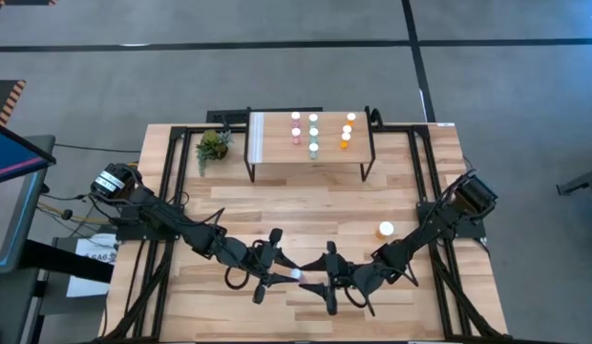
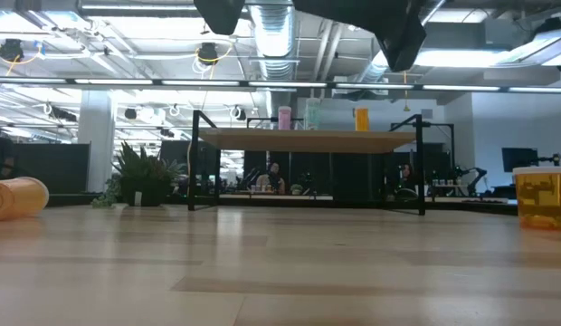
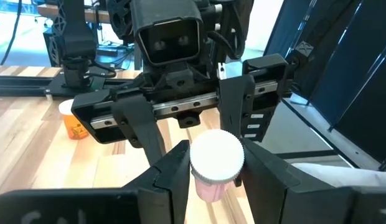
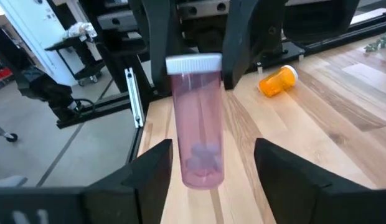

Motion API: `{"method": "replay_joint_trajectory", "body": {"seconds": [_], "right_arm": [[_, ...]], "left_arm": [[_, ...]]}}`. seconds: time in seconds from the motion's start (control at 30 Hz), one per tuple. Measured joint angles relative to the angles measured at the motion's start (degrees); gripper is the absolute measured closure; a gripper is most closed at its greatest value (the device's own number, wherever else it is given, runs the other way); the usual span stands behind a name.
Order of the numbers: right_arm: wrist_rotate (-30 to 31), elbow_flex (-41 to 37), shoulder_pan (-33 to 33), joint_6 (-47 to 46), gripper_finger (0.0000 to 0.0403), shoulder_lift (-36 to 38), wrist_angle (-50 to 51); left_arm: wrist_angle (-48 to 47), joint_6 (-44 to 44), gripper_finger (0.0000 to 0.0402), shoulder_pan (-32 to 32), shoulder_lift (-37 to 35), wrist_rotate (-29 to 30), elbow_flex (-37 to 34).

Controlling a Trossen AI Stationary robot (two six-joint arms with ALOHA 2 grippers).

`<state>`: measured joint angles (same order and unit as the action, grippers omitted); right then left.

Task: Pick and place medicine bottles onto shelf by color
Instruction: Put the pink pill bottle on the shelf aligned with the other pink pill bottles

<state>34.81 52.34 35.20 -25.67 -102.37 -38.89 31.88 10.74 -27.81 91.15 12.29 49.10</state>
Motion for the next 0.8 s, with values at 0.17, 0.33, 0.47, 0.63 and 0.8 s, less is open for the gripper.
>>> {"method": "replay_joint_trajectory", "body": {"seconds": [0.17, 0.33, 0.47, 0.63, 0.8], "right_arm": [[-0.2, 0.0, 0.0, -1.5, 0.0149, 0.0, 2.9], [-1.9, 0.0, 0.4, -6.4, 0.0149, 3.2, 12.3], [-1.5, 0.0, 1.7, -8.8, 0.0149, 6.1, 18.2], [0.0, 0.0, 2.9, -8.5, 0.0149, 8.6, 23.1], [1.8, 0.0, 3.2, -12.0, 0.0149, 11.2, 33.8]], "left_arm": [[-0.3, 0.1, 0.0291, 0.0, 0.0, 0.0, 0.0], [-0.5, 0.4, 0.0291, 0.0, -0.1, -0.5, 0.0], [-0.5, 0.4, 0.0291, 0.8, -0.1, -0.7, 0.0], [-1.7, 1.0, 0.0291, 2.7, -0.5, -1.2, 0.0], [-7.0, 2.8, 0.0291, 6.7, -3.3, -1.8, 0.0]]}}
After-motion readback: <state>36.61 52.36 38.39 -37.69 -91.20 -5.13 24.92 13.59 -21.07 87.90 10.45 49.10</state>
